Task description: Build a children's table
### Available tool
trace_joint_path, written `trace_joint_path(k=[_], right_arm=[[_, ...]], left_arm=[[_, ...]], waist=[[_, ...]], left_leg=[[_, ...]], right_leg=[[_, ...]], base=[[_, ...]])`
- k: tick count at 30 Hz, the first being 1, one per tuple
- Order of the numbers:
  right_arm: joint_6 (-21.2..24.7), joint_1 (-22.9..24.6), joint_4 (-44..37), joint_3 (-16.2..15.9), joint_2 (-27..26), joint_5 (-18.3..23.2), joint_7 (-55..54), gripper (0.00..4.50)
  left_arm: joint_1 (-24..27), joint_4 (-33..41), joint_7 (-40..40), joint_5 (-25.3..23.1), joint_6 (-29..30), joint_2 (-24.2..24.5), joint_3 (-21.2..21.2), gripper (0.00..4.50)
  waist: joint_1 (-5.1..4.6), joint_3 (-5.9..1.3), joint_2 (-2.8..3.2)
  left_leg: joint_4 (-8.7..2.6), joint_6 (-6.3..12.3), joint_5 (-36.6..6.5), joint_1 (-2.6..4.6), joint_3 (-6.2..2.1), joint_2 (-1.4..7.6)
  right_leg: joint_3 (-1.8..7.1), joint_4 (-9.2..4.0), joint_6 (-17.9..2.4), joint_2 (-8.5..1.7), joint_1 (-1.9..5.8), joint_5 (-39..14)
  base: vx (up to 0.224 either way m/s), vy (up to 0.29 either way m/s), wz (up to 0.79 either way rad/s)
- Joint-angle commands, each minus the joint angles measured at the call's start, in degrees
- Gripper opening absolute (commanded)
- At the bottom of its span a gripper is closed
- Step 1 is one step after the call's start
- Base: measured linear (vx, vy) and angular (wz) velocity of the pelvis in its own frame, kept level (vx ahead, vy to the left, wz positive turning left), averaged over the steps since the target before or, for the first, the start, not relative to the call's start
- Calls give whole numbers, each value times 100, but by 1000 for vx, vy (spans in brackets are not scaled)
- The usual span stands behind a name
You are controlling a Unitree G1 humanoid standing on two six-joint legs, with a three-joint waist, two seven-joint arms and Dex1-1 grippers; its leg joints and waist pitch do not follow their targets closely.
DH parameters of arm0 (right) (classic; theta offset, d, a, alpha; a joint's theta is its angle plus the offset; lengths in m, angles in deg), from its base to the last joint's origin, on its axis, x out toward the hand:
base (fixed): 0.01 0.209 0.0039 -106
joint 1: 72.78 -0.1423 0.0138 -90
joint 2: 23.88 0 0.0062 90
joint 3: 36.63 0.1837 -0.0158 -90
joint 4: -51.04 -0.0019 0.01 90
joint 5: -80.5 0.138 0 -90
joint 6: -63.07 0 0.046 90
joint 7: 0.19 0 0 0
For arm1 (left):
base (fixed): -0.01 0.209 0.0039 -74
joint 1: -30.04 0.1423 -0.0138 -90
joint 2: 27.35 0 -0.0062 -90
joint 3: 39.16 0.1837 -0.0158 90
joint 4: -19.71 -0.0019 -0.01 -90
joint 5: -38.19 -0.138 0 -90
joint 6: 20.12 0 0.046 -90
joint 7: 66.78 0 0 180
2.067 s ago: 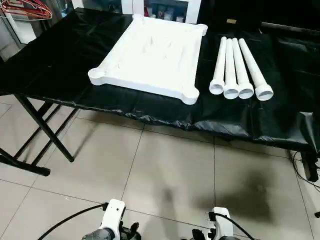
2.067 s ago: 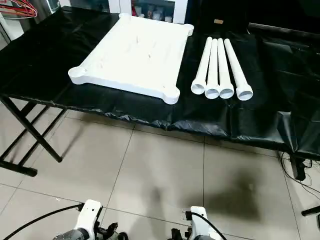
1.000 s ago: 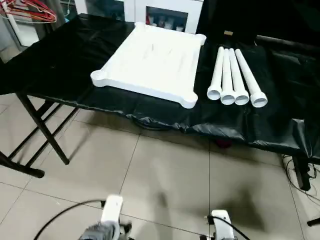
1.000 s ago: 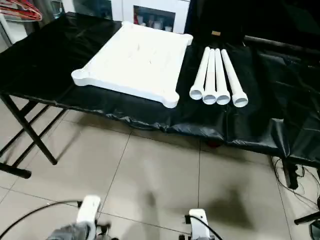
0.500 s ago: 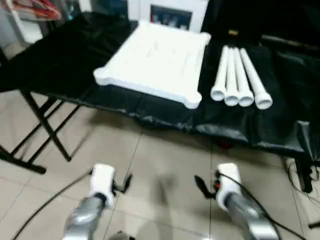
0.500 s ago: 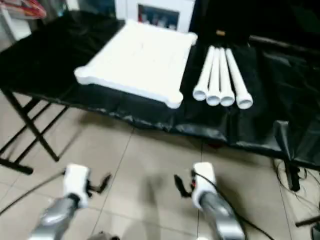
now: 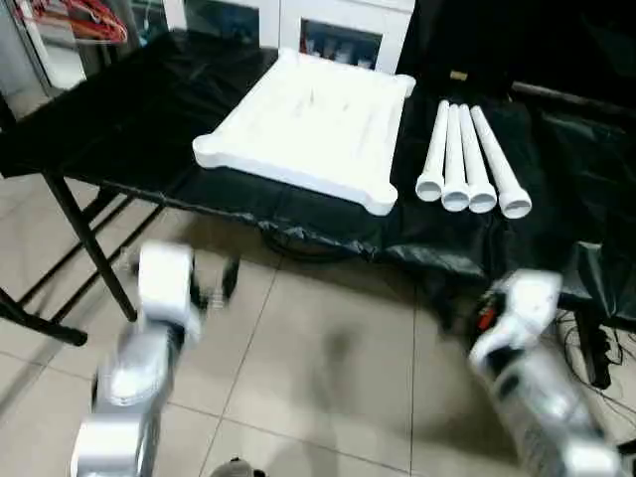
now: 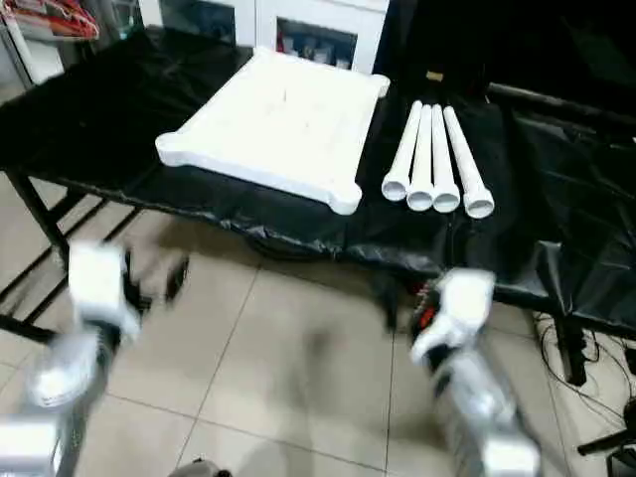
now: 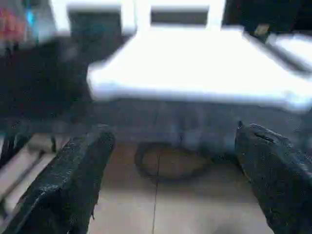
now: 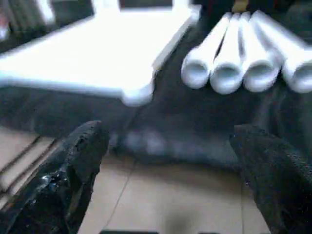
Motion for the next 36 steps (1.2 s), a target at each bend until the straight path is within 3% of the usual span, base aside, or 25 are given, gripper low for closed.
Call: trace_joint_path(k=[1, 5, 7, 9, 10, 11, 12, 13, 14, 15, 16, 17, 18, 20, 22, 24, 25, 26, 27, 29, 32, 33, 34, 35, 36], right_arm=[[235, -159, -247, 99, 47, 15, -203, 447], [255, -212, -233, 54, -142, -26, -286, 447], [259, -111, -34, -217, -215, -219, -272, 447], [372, -108, -23, -332, -232, -304, -383, 447], [475, -130, -80, -413, -230, -298, -411, 447], [493, -144, -91, -461, -217, -294, -389, 447], [506, -164, -101, -524, -186, -278, -332, 447], [484, -160, -70, -576, -158, -385, -361, 447], [479, -152, -53, -598, -132, -467, -392, 447], [465, -158, -67, -689, -73, -565, -363, 447], [431, -154, -96, -775, -19, -653, -322, 447], [424, -141, -136, -815, 8, -667, -280, 447], [420, -120, -159, -826, 19, -672, -260, 447], [416, -82, -163, -824, 31, -692, -227, 447], [406, -52, -166, -855, 69, -719, -204, 447], [435, -76, -183, -888, 89, -696, -243, 447], [467, -104, -184, -875, 77, -655, -237, 447], [490, -122, -186, -860, 70, -623, -227, 447], [504, -133, -178, -835, 69, -613, -214, 447], [479, -151, -149, -821, 82, -653, -198, 447], [466, -130, -150, -770, 59, -689, -242, 447], [508, -75, -207, -725, 36, -662, -297, 447], [517, -59, -226, -714, 34, -647, -306, 447], [524, -25, -272, -705, 42, -644, -321, 447], [541, 37, -346, -693, 52, -654, -353, 447]], left_arm=[[-300, 93, -18, 94, 307, -2, 87, 450], [-423, 68, 2, 68, 360, 42, 86, 450], [-330, 181, -79, 70, 571, 84, -29, 450], [-281, 245, -127, 47, 663, 80, -76, 450], [-252, 309, -173, 16, 757, 48, -71, 450], [-258, 313, -170, 32, 787, 38, -65, 450], [-274, 316, -167, 61, 829, 14, -41, 450], [-273, 292, -159, 9, 799, 52, 21, 450], [-269, 286, -162, -44, 786, 80, 74, 450], [-288, 253, -203, -47, 785, 54, 62, 450], [-303, 227, -226, -40, 793, 28, 61, 450], [-312, 221, -220, -22, 817, 7, 79, 450], [-309, 226, -212, -36, 820, 5, 121, 450], [-291, 264, -214, -56, 854, -12, 180, 450], [-279, 274, -248, -63, 879, -45, 189, 450], [-281, 238, -256, -74, 875, -49, 173, 450], [-293, 217, -255, -80, 871, -49, 164, 450], [-301, 204, -257, -88, 870, -53, 162, 450], [-310, 202, -267, -99, 875, -60, 174, 450], [-348, 173, -268, -105, 867, -38, 184, 450], [-413, 112, -256, -97, 859, -15, 211, 450], [-460, 75, -238, -91, 844, -24, 232, 450], [-471, 65, -234, -93, 843, -28, 239, 450], [-492, 44, -225, -94, 830, -37, 257, 450], [-524, 2, -202, -89, 824, -61, 296, 450]], waist=[[-172, -243, 99], [-290, -270, 23], [-71, -454, -8], [-44, -544, 108], [-226, -621, 269], [-457, -624, 297], [-516, -671, 145], [-438, -616, 203], [-428, -525, 205], [-427, -563, 158], [-458, -490, -81], [-318, -549, -364], [-129, -579, -325], [-123, -541, -243], [-64, -411, 26], [-95, -398, 284], [-354, -353, 583], [-390, -522, 571], [-292, -546, 499], [-279, -536, 455], [-294, -395, 149], [-278, -361, -208], [-278, -361, -208], [103, -321, -306], [207, -257, -258]], left_leg=[[-709, -737, -4374, 497, -526, 746], [-743, -433, -3600, 306, -408, 630], [-230, 239, -1076, -182, -279, 436], [-211, 472, -36, -256, -373, 447], [-394, 837, 1115, 369, -647, 520], [-347, 1347, 1677, 1077, -1075, 731], [-283, 2163, 2066, 1422, -1492, 1195], [-140, 2333, 3197, 1286, -1354, 989], [-313, 2266, 3100, 995, -1163, 855], [-340, 2076, 2679, 970, -909, 533], [-304, 1535, 1589, 842, -493, 67], [-79, 1472, 604, 155, -564, -361], [866, 844, -775, -215, -746, -202], [999, 493, -583, -392, -805, -48], [859, 171, 215, -447, -767, 400], [200, 726, 833, -534, -644, 467], [-266, 806, -423, 304, -884, 725], [-298, 792, -838, 785, -1222, 1049], [-226, 637, -448, 762, -1304, 1089], [-238, 433, 418, 737, -1135, 903], [-656, 759, -391, 527, -646, 783], [-619, 61, -2255, 900, 166, 603], [-619, 61, -2255, 900, 166, 603], [430, -158, -2656, 1037, 360, -132], [787, -172, -1938, 595, -131, -136]], right_leg=[[148, -588, -506, -350, -62, -2906], [263, -685, -708, -509, 257, -2468], [561, -805, -918, -852, 805, -2124], [417, -645, -1155, -645, 879, -1283], [24, -144, -800, 17, 440, 17], [-145, 250, -386, 220, -297, -236], [-24, 667, 352, -12, -771, -1051], [32, 884, 717, -62, -1033, -695], [28, 935, 679, -30, -952, -334], [30, 709, 385, 10, -1000, 392], [174, 76, -156, -72, -748, 1149], [565, -85, 223, -313, 22, 1000], [1042, -543, -276, -1477, 533, -893], [771, -496, -604, -1466, 609, -382], [61, -825, -1582, -1596, 578, -559], [-584, -769, -1271, -900, 896, -1695], [-656, 15, -813, 87, 232, -1840], [-457, 573, -727, 114, -186, -1459], [-230, 958, -232, 133, -464, -1021], [-167, 1052, 296, 143, -689, -635], [-24, 624, -48, -17, -628, 638], [221, 22, -991, -79, -523, -390], [221, 22, -991, -79, -523, -390], [1254, -806, -1631, -344, -308, -3029], [1824, -845, -2149, -725, 270, -4263]], base=[[0, 0, 0], [77, 5, -7], [144, -6, -11], [202, 10, -3], [220, 21, 0], [289, 18, 3], [276, -40, -3], [276, -40, -3], [115, -97, -15], [83, -88, -6], [83, -88, -6], [137, -56, 18], [184, -14, 43], [190, -11, 49], [169, -16, 53], [190, 99, 53], [202, 139, 53], [271, 119, 41], [253, 89, 19], [216, 95, 15], [171, 47, 6], [222, -54, -10], [222, -54, -10], [280, -97, -13], [257, -39, -40]])
